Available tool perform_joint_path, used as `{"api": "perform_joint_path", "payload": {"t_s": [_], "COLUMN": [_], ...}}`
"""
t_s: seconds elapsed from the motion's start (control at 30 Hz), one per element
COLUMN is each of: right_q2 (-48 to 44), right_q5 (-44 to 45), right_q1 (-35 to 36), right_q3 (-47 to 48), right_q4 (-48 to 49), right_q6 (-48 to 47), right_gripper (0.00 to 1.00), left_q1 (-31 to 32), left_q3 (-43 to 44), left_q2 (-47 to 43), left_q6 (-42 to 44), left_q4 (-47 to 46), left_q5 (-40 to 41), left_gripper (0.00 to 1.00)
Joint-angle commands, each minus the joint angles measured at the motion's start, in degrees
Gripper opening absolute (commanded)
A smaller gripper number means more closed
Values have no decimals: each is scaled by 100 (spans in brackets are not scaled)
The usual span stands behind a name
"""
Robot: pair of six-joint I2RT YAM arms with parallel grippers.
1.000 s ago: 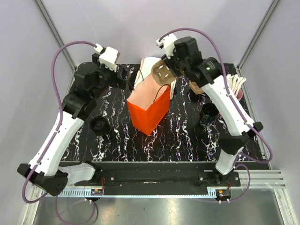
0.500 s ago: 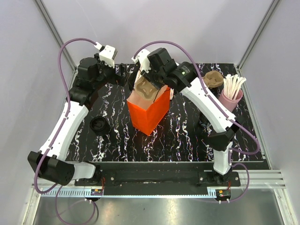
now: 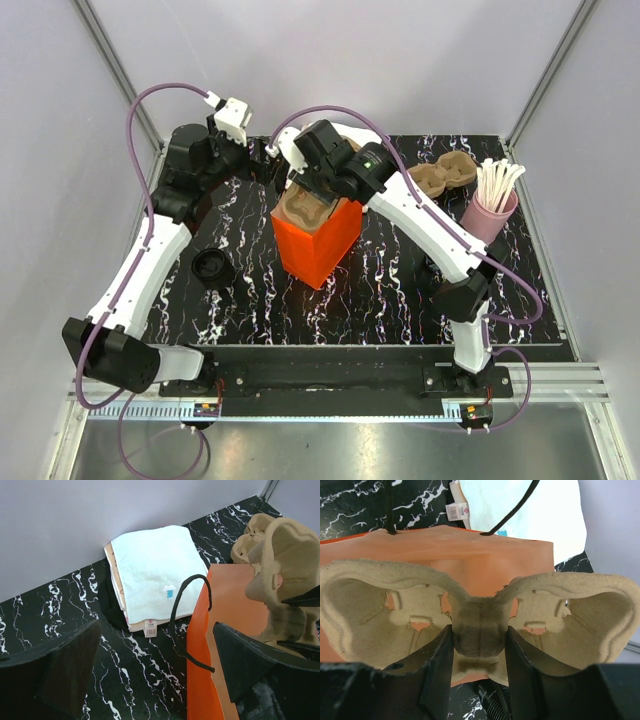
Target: Pack the takeout coffee
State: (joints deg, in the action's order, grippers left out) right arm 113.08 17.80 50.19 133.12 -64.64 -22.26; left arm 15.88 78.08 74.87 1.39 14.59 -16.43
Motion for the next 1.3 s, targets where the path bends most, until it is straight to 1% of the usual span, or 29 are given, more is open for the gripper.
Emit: {"api": "perform_joint_path", "payload": {"t_s": [0.0, 0.2, 0.23, 0.53, 0.6, 0.63, 0.7, 0.8, 0.9, 1.07, 1.23, 1.27], "right_q2": [83, 153, 162, 338, 399, 425, 469, 522, 549, 522, 513, 522], "right_q5": [162, -48, -84, -444, -462, -471, -506, -567, -602, -786, -1059, -1112], "right_q1": [69, 113, 113, 122, 113, 122, 122, 131, 122, 122, 131, 131], "right_q3": [21, -14, -14, 65, 91, 91, 91, 91, 83, -5, -40, -40], "right_q4": [4, -127, -180, -338, -356, -365, -382, -409, -435, -453, -532, -541], "right_q6": [-68, -15, -6, 99, 125, 126, 134, 152, 169, 248, 345, 363], "right_gripper": [40, 40, 40, 39, 40, 40, 39, 39, 39, 39, 39, 39], "left_q1": [-23, -23, -15, -15, -15, -23, -23, -23, -23, -15, -15, -23], "left_q3": [-56, -127, -153, -258, -285, -302, -320, -347, -373, -390, -417, -417], "left_q2": [115, 194, 195, 203, 195, 195, 195, 194, 203, 195, 195, 186], "left_q6": [-112, -121, -121, -121, -121, -269, -279, -323, -359, -411, -464, -473], "left_q4": [-430, -536, -545, -641, -659, -677, -703, -738, -765, -756, -773, -773], "left_q5": [-159, -159, -168, -212, -212, -221, -221, -229, -230, -195, -89, -80], "left_gripper": [97, 87, 84, 71, 65, 63, 60, 58, 54, 43, 36, 33]}}
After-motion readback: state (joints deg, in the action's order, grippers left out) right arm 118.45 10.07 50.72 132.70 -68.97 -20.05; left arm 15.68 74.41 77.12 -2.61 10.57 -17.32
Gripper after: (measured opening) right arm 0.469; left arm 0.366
